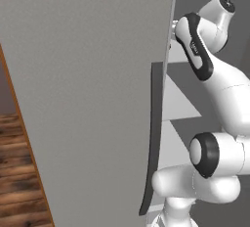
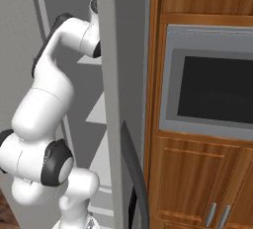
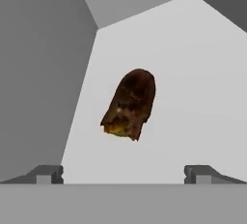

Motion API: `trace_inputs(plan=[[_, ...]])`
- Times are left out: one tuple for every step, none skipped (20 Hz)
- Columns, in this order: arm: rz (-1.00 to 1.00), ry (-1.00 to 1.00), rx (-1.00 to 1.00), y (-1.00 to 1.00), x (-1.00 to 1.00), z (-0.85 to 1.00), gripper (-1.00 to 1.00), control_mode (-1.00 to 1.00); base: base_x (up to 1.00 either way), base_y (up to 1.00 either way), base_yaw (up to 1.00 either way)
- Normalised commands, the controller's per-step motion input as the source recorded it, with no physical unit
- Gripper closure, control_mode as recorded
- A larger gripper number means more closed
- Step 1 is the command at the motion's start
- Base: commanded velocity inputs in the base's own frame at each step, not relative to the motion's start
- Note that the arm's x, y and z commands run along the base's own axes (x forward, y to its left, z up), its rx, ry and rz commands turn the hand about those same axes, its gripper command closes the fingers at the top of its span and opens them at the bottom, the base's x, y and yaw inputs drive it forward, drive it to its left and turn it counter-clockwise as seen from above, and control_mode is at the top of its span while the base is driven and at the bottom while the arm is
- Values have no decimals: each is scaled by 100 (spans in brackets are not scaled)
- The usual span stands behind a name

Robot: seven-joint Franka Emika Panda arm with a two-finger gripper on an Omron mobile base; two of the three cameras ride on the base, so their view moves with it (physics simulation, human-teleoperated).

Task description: Take the sweet potato and cucumber out of the freezer and place them in the tupperware container on the counter. Then put the tupperware containing the vegetables back in the freezer.

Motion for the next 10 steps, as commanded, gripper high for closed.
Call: trace_inputs(plan=[[3, 0, 2, 0, 23, -14, -100, -100, 0, 0, 0], [3, 0, 1, 0, 19, -14, -100, -100, 0, 0, 0], [3, 0, 2, 0, 17, -11, -100, -100, 0, 0, 0], [3, 0, 2, 0, 17, -9, -100, -100, 0, 0, 0], [3, 0, 1, 0, 19, -9, -100, -100, 0, 0, 0], [3, 0, 1, 0, 20, -9, -100, -100, 0, 0, 0], [3, 0, 0, 0, 23, -10, -100, -100, 0, 0, 0], [3, 1, 0, 0, 27, -10, -100, -100, 0, 0, 0], [2, 1, 0, 0, 31, -11, -100, -100, 0, 0, 0], [1, 1, 0, 1, 31, -10, -100, -100, 0, 0, 0]])
